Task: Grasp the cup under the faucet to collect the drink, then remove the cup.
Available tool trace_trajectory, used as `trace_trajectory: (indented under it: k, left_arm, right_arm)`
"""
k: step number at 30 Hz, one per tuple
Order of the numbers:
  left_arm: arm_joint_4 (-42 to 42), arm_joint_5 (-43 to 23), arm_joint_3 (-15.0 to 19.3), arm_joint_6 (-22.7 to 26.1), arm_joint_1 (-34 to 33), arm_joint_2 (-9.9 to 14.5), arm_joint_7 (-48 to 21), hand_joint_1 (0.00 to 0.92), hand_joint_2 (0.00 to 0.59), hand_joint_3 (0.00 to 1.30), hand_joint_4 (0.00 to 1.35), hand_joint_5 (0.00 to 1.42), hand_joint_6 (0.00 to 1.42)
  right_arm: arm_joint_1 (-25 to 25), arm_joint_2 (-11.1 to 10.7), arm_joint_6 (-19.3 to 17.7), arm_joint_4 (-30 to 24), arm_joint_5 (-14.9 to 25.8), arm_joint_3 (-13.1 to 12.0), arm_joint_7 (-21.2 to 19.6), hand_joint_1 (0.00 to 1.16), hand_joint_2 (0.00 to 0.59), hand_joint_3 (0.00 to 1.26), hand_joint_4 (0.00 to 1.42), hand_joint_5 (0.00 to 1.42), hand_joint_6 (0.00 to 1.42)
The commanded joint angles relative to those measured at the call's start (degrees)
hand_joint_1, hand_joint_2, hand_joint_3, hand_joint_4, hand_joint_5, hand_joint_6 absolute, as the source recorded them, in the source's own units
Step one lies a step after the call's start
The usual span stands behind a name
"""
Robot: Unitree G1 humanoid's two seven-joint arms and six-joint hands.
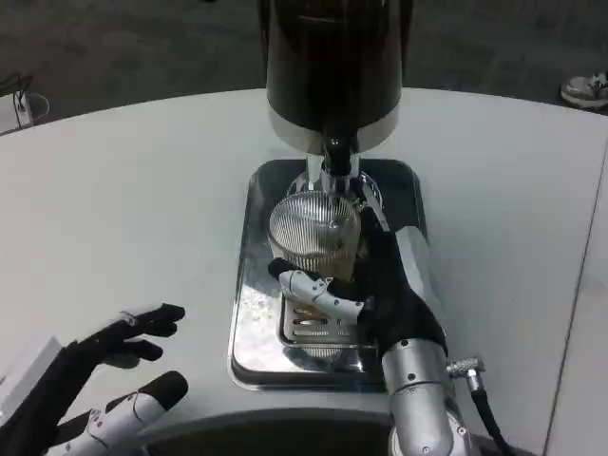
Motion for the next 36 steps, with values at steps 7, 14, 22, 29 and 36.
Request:
trace_trajectory:
  k: [7, 14, 22, 29, 36]
  left_arm:
    - [1.96, 0.03, -0.38, -0.01, -0.28, 0.84, -1.22, 0.046, 0.111, 0.30, 0.29, 0.36, 0.36]
    - [2.73, -0.31, -0.23, -0.50, -0.30, 0.94, -1.30, 0.046, 0.111, 0.31, 0.29, 0.36, 0.36]
    - [3.78, -0.47, -0.40, -0.99, -1.16, 0.94, -1.26, 0.032, 0.108, 0.31, 0.30, 0.37, 0.36]
    - [4.60, -0.37, -0.72, -1.44, -2.41, 0.71, -1.18, 0.029, 0.109, 0.32, 0.30, 0.37, 0.36]
    - [4.34, 0.29, -1.81, -1.47, -3.88, 0.36, -0.92, 0.028, 0.109, 0.32, 0.30, 0.37, 0.36]
  right_arm:
    - [0.05, 3.93, 1.59, 2.03, -1.24, 2.39, -5.44, 0.88, 0.238, 0.46, 0.54, 0.60, 0.50]
    - [1.74, 4.73, -0.59, 1.71, -0.42, 2.93, -9.25, 0.90, 0.246, 0.71, 0.84, 0.92, 0.93]
    - [6.38, 3.40, -2.36, -4.03, 0.34, 4.08, -9.24, 0.91, 0.253, 0.97, 1.14, 1.25, 1.28]
    - [14.33, 1.25, -1.45, -15.84, -0.06, 4.98, -4.31, 0.92, 0.257, 1.06, 1.23, 1.35, 1.38]
    - [24.43, -1.75, -0.98, -30.81, 1.44, 4.63, 1.46, 0.92, 0.249, 1.08, 1.26, 1.39, 1.42]
